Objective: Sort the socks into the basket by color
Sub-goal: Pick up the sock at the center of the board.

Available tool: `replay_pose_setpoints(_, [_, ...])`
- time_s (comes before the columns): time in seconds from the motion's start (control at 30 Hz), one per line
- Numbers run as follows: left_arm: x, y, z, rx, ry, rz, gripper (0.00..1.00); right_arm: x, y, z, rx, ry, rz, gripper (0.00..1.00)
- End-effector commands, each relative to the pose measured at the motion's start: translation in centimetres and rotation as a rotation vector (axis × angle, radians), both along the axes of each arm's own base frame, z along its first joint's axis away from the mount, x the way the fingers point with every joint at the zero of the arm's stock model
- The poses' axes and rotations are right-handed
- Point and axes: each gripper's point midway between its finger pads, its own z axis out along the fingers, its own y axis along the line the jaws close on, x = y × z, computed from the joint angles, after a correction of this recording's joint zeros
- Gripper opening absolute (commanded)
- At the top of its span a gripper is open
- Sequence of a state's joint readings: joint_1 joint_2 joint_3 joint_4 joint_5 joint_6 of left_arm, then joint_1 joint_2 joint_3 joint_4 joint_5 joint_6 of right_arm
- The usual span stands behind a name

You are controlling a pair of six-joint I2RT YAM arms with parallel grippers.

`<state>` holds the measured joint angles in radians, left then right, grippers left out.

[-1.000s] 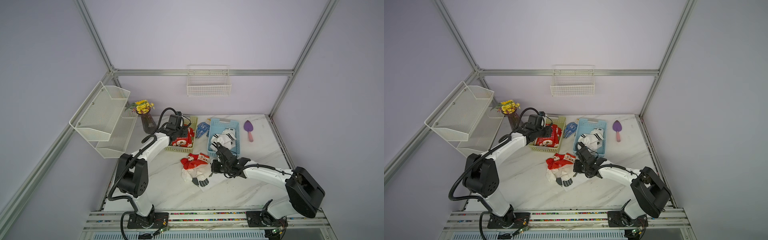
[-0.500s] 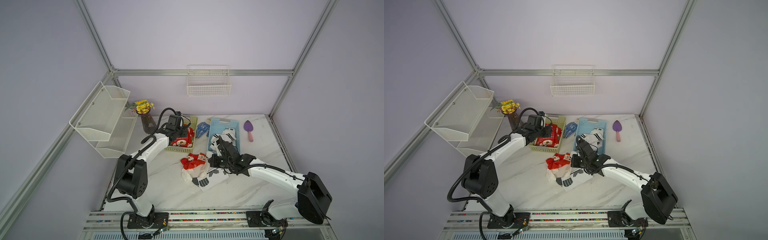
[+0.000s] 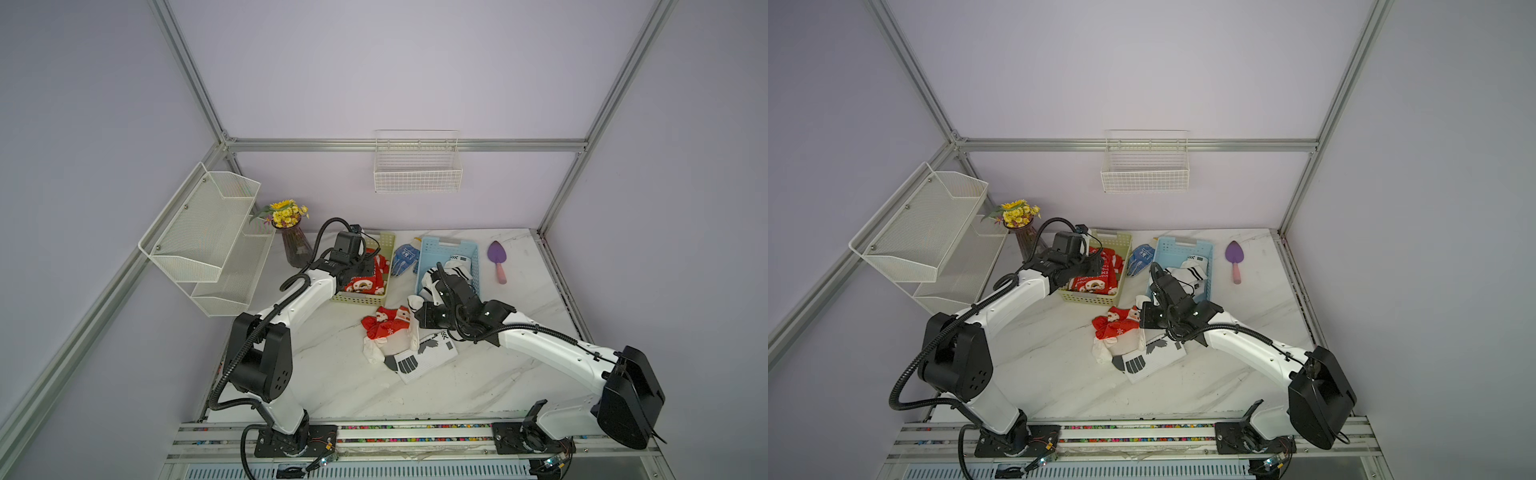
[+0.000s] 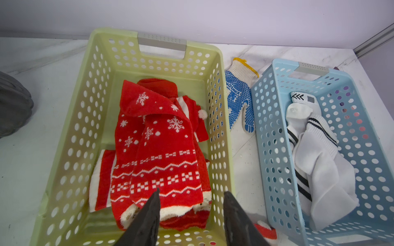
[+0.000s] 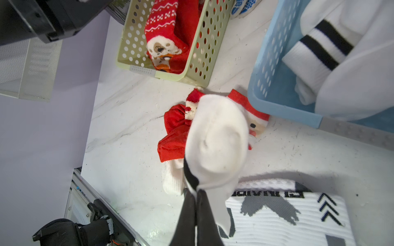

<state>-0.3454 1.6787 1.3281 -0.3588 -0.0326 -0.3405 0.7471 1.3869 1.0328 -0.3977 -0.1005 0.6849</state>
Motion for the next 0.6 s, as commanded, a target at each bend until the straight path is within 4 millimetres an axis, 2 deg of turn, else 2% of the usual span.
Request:
replay_pose_setpoints(0.0, [-0.6, -0.4, 2.4, -0.039, -0.063, -0.003, 0.48, -0.1, -0.2, 2.9, 0.012, -0.056, 0.005, 0.05])
replay_pose_setpoints(0.2, [-1.0, -0.7, 2.8, -0.027, -0.076, -0.002, 0.48, 0.6, 0.0, 4.5, 0.01, -0.094, 0.007, 0.05])
replay_pose_setpoints(0.23, [-1.1, -0.7, 3.0, -0.027, -0.079, -0.002, 0.48, 0.5, -0.3, 4.1, -0.011, -0.081, 0.007, 0.05])
replay_pose_setpoints(0.5, [-1.7, -1.1, 3.3, -0.018, -0.091, -0.01, 0.48, 1.4, -0.3, 5.7, -0.014, -0.122, 0.007, 0.05])
replay_pose_setpoints(0.57, [-1.8, -1.3, 3.5, -0.018, -0.094, -0.012, 0.48, 1.9, -0.2, 5.1, -0.033, -0.115, 0.01, 0.05])
